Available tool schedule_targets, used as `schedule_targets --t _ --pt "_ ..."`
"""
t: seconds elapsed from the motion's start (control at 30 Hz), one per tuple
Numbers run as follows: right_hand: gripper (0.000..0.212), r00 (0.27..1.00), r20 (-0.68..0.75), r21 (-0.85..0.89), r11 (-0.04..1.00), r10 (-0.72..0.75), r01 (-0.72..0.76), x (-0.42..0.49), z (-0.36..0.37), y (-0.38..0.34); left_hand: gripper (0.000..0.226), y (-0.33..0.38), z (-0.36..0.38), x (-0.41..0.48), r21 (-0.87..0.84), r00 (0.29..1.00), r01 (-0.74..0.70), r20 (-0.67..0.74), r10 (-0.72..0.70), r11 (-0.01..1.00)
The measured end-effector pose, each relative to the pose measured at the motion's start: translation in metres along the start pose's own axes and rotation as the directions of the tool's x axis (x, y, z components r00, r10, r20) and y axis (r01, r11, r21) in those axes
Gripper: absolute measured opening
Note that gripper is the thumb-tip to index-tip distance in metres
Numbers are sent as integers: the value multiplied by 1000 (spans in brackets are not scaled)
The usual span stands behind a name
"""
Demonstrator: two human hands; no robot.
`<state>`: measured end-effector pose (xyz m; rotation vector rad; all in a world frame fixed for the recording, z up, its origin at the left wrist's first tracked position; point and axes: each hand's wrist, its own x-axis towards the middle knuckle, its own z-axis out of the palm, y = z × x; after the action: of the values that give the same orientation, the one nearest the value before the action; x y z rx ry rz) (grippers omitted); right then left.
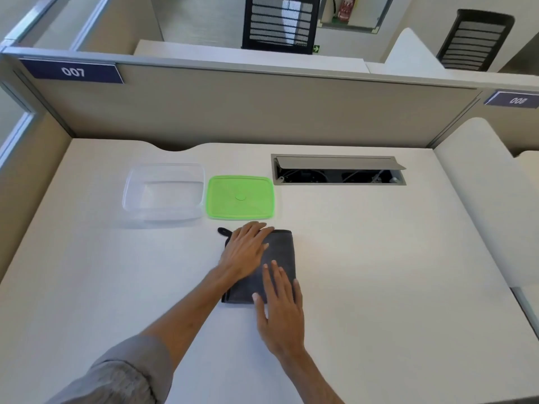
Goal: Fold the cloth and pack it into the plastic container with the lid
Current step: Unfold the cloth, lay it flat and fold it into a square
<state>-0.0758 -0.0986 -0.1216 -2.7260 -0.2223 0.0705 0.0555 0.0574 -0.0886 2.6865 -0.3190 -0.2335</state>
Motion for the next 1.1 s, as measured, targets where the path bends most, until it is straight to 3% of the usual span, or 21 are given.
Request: schedule_targets --t 0.07,0.13,0.23,0.4,0.63,0.7,0.8,0.9,1.0,1.1 --pt "68 932 -114 101 937 345 -334 -6 -11 1 57 3 2 10 60 996 -41 81 36 997" --pt "63 799 -78 212 793 596 -571 -10 -18 8 59 3 5 11 103 994 -29 106 18 994" --pt "55 672 85 326 616 736 -717 -7 -27 14 61 1 10 7 151 996 5 90 -18 989" --pt "49 623 310 437 474 718 -764 7 -30 10 64 -5 8 0 124 990 98 90 -110 987" --pt "36 661 328 596 395 675 -699 28 -39 18 59 -20 -5 -16 -142 942 313 169 -288 939" --pt "36 659 350 644 340 666 -685 35 -43 21 56 -24 -7 -24 -261 923 371 209 -323 891" --pt "42 620 407 727 173 671 -665 47 -45 29 47 -29 -6 -34 -379 902 427 240 -358 821" --pt "36 600 479 732 86 641 -676 56 -46 36 41 -31 -5 -42 -532 854 519 300 -424 669" --pt "19 660 513 696 185 550 -694 57 -46 43 56 -32 -4 -55 -671 802 578 363 -475 463" --pt "19 743 464 651 382 483 -655 62 -48 41 66 -34 -7 -64 -758 776 571 374 -509 314"
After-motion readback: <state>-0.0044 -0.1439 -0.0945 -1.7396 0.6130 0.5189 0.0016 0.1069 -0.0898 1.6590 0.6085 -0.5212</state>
